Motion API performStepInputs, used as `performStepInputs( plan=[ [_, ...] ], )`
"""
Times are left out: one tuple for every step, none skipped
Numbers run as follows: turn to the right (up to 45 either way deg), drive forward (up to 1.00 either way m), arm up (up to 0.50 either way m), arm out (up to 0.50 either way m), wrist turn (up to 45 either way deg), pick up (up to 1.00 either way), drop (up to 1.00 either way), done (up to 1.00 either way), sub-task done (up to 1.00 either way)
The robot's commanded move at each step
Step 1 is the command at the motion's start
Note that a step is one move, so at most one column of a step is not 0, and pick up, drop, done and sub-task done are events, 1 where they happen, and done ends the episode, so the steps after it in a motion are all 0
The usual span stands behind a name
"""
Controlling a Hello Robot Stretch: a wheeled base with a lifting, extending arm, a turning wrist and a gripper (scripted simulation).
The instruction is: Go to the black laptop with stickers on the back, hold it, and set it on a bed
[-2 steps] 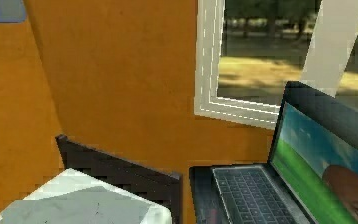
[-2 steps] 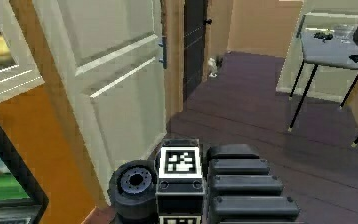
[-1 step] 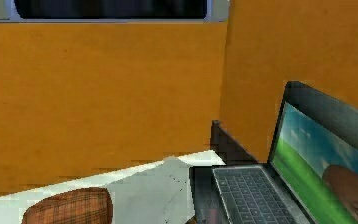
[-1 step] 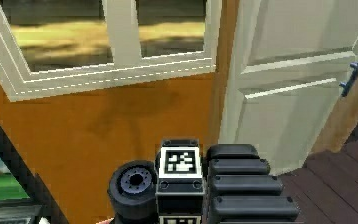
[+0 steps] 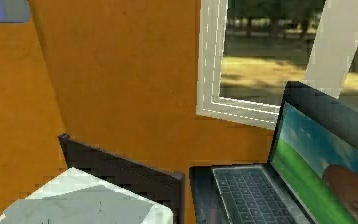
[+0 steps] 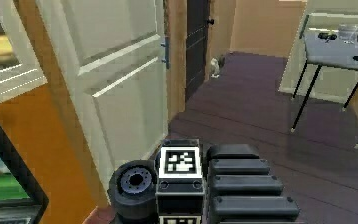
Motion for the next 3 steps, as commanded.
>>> performStepInputs(
  plan=[
    [9.0, 0.00, 0.00, 0.00, 0.0, 0.00, 0.00, 0.00, 0.00],
    [-45.0, 0.00, 0.00, 0.00, 0.0, 0.00, 0.00, 0.00, 0.00],
    [-45.0, 0.00, 0.00, 0.00, 0.0, 0.00, 0.00, 0.00, 0.00]
  ],
)
